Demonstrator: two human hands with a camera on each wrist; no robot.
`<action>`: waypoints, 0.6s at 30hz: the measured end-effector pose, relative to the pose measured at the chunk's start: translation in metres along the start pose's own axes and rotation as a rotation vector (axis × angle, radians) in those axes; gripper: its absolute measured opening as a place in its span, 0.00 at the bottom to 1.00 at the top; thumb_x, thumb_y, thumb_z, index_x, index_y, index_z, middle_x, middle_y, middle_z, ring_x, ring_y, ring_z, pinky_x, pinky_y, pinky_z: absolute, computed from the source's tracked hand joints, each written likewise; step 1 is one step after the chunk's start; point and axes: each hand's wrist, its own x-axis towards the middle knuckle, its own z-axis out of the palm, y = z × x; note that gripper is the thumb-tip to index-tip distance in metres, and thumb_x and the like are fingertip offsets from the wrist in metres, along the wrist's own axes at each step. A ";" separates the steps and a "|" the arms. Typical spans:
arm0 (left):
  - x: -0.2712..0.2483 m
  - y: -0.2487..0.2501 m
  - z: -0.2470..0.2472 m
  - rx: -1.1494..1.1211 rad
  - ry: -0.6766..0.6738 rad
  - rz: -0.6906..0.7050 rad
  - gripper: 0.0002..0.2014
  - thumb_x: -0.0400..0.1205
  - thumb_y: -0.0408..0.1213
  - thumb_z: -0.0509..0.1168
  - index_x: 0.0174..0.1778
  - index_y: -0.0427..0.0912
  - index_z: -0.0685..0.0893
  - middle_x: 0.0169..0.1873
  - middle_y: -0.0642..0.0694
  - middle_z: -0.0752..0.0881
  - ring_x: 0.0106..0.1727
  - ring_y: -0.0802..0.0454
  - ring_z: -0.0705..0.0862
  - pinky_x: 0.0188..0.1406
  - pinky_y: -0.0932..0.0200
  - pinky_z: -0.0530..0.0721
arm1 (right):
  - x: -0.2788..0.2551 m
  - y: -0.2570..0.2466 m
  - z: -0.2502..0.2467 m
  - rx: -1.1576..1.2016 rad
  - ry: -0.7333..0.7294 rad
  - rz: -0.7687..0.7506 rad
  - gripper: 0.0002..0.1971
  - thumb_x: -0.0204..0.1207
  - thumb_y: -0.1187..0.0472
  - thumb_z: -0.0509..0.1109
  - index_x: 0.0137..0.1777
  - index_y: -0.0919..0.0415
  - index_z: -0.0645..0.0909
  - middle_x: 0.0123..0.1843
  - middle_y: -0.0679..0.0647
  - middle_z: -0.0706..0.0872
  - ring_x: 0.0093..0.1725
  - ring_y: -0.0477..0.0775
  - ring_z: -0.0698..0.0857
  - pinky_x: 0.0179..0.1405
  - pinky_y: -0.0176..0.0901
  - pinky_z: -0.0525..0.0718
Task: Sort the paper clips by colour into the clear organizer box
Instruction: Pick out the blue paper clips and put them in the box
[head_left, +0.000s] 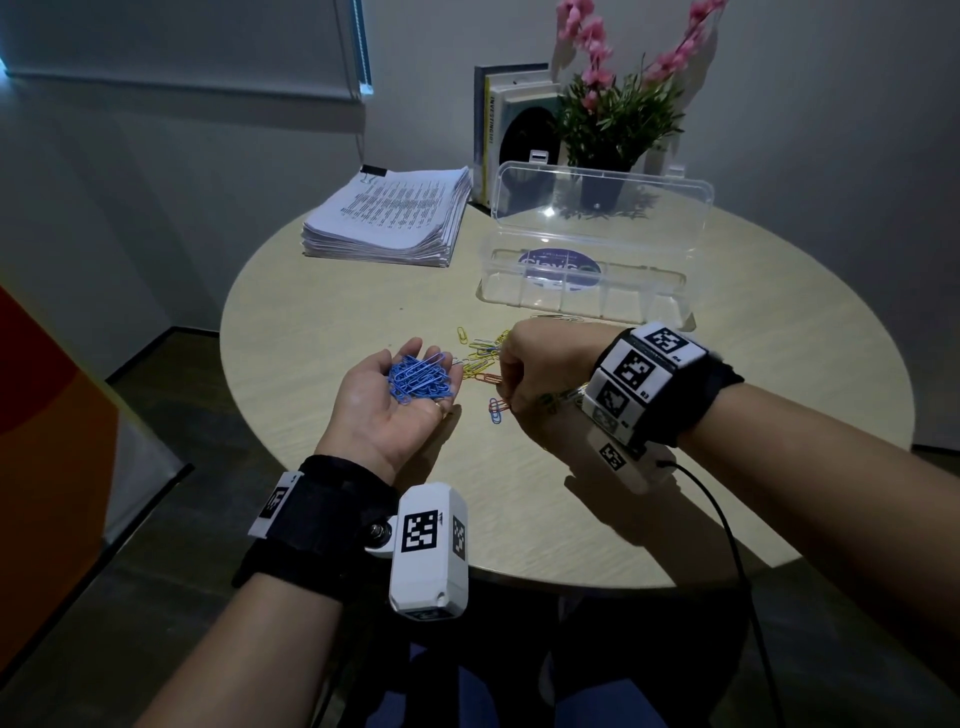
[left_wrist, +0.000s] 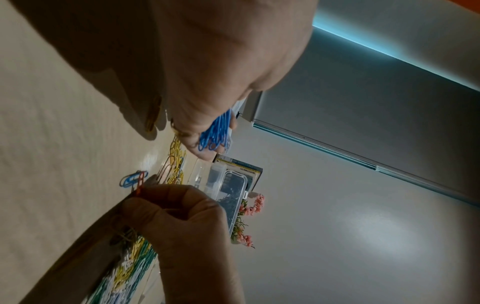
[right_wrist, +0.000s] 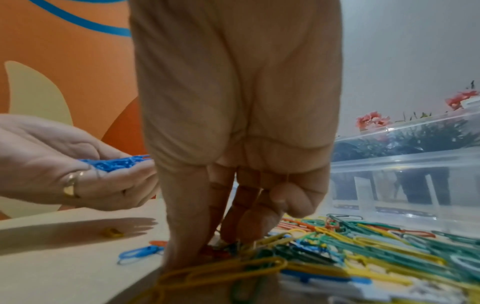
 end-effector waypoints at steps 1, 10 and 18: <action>0.000 0.000 0.000 0.000 0.003 0.000 0.19 0.89 0.41 0.46 0.47 0.35 0.80 0.45 0.36 0.80 0.47 0.43 0.81 0.43 0.46 0.79 | -0.001 0.000 0.001 -0.006 -0.023 -0.006 0.10 0.70 0.60 0.78 0.51 0.57 0.89 0.49 0.50 0.90 0.44 0.48 0.83 0.36 0.36 0.79; -0.002 -0.002 0.001 0.008 0.005 0.003 0.20 0.89 0.41 0.46 0.46 0.35 0.80 0.44 0.35 0.81 0.46 0.43 0.81 0.55 0.46 0.78 | 0.003 0.005 -0.001 -0.056 0.017 0.001 0.09 0.76 0.58 0.73 0.55 0.56 0.87 0.52 0.52 0.88 0.46 0.50 0.81 0.43 0.40 0.77; -0.003 -0.002 0.001 -0.003 0.002 0.005 0.20 0.89 0.41 0.46 0.46 0.35 0.80 0.46 0.35 0.80 0.48 0.43 0.81 0.45 0.46 0.79 | -0.001 -0.003 0.003 0.009 0.034 -0.109 0.09 0.71 0.62 0.76 0.51 0.54 0.87 0.42 0.46 0.83 0.44 0.49 0.81 0.41 0.38 0.77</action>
